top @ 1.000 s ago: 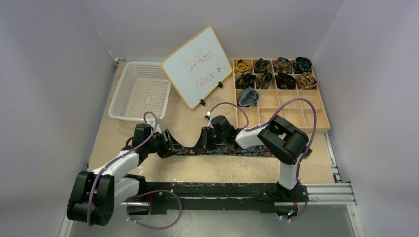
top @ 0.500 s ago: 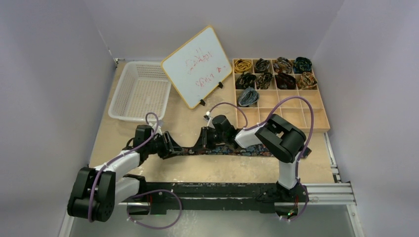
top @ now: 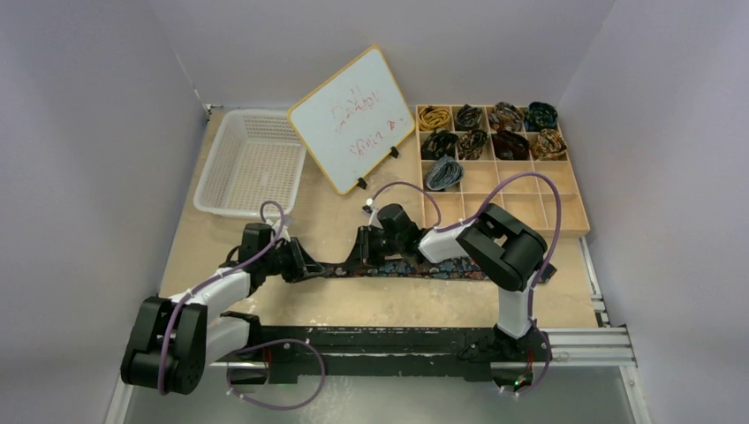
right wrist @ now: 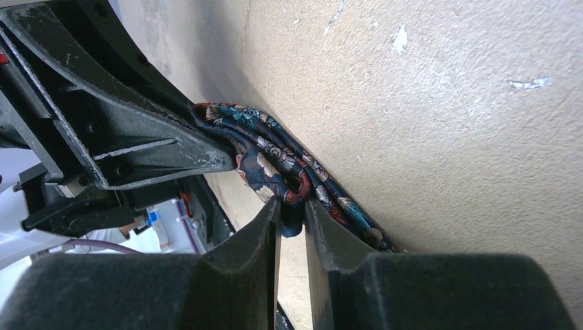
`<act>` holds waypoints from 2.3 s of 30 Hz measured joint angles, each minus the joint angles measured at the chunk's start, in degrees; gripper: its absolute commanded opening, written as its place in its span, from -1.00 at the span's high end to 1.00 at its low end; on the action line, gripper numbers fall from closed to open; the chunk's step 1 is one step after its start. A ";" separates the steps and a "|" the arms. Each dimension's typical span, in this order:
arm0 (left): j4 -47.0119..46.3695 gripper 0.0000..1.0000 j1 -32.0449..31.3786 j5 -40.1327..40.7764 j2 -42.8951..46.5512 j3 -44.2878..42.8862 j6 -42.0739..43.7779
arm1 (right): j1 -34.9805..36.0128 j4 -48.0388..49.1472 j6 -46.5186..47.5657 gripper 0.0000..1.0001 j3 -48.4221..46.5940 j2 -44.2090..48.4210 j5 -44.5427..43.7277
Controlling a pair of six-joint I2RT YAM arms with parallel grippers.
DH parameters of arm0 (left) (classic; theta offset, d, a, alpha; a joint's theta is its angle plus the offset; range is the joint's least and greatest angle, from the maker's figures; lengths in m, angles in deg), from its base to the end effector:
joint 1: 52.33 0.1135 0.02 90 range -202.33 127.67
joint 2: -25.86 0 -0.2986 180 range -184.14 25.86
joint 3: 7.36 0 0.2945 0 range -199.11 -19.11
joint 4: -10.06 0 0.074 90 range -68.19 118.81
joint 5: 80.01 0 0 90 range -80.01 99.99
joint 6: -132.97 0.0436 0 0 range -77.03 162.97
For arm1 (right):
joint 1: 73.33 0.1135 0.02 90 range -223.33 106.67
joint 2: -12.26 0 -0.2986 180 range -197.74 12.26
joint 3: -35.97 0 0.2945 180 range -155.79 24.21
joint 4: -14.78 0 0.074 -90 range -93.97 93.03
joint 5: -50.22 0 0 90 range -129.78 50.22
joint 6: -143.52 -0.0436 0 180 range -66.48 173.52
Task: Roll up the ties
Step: Roll the tie at the center of the board.
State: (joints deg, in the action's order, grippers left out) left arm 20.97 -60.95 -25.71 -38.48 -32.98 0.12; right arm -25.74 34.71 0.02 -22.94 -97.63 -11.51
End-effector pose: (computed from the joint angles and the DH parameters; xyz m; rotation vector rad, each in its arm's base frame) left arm 0.1854 -0.0538 0.1151 -0.4596 2.5131 -1.1410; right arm 0.2567 0.3117 0.1075 -0.2211 2.4550 1.4555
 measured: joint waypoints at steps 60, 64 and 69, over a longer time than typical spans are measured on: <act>28.74 1.00 -12.41 28.17 1.66 -21.53 3.06 | 3.15 -15.69 5.97 0.66 -11.67 -0.87 -11.91; 29.70 1.00 -12.85 29.62 1.66 -22.23 3.52 | 3.15 -15.98 6.23 0.65 -13.75 -1.20 -11.91; 30.58 1.00 -12.96 30.69 1.66 -22.67 3.54 | 3.15 -16.13 6.12 0.64 -13.42 1.16 -12.74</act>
State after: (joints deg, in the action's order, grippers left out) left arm 51.55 -73.91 4.97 -36.81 -55.65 3.66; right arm -22.59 18.58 6.14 -36.36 -96.47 -24.25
